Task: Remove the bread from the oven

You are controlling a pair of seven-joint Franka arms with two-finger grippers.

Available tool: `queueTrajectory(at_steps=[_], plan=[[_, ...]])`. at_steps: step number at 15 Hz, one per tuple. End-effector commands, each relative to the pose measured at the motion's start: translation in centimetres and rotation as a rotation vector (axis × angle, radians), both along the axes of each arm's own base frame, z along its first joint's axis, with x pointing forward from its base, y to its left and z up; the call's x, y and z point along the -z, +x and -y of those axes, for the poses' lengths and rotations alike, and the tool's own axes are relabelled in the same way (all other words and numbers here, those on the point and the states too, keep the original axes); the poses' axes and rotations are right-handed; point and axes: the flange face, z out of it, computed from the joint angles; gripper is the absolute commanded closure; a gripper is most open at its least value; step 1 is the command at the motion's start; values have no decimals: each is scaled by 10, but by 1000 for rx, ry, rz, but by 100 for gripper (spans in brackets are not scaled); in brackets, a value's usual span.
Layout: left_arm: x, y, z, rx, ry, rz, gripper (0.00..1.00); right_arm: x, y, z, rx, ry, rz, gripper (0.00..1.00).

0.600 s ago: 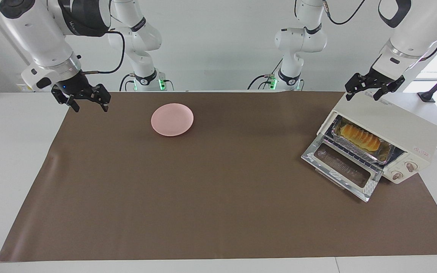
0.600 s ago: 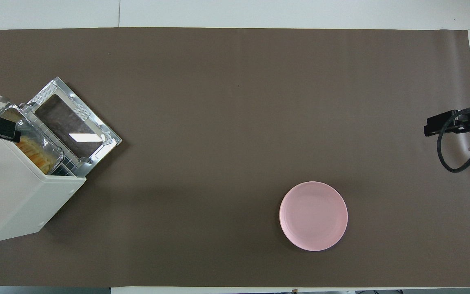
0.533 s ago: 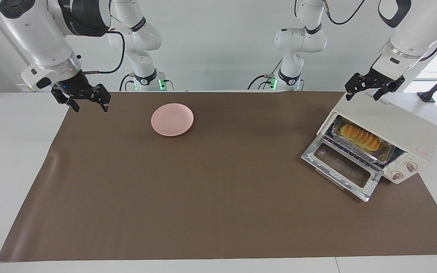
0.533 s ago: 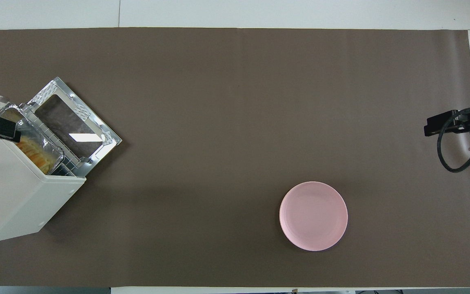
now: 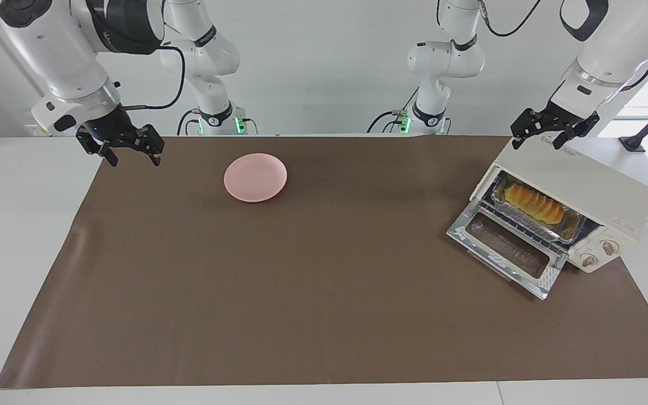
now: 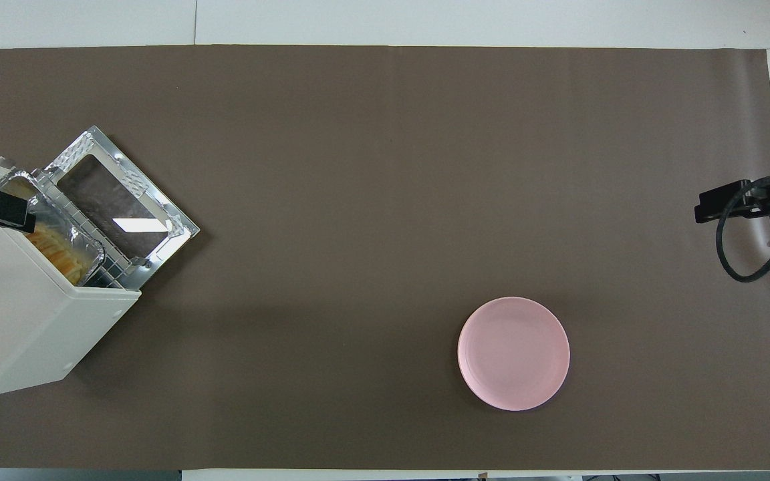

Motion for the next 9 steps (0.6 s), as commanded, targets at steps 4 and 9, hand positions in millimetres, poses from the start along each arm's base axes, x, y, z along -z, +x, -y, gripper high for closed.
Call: queueTrajectory(at_steps=[4,9], plan=[[23,43,21,-66,16,15,0,-4,-4,2,-18,-9,-5,0],[72,120,31,-147,83,-34,0,-4,-4,2,-18,-10,-3,0]])
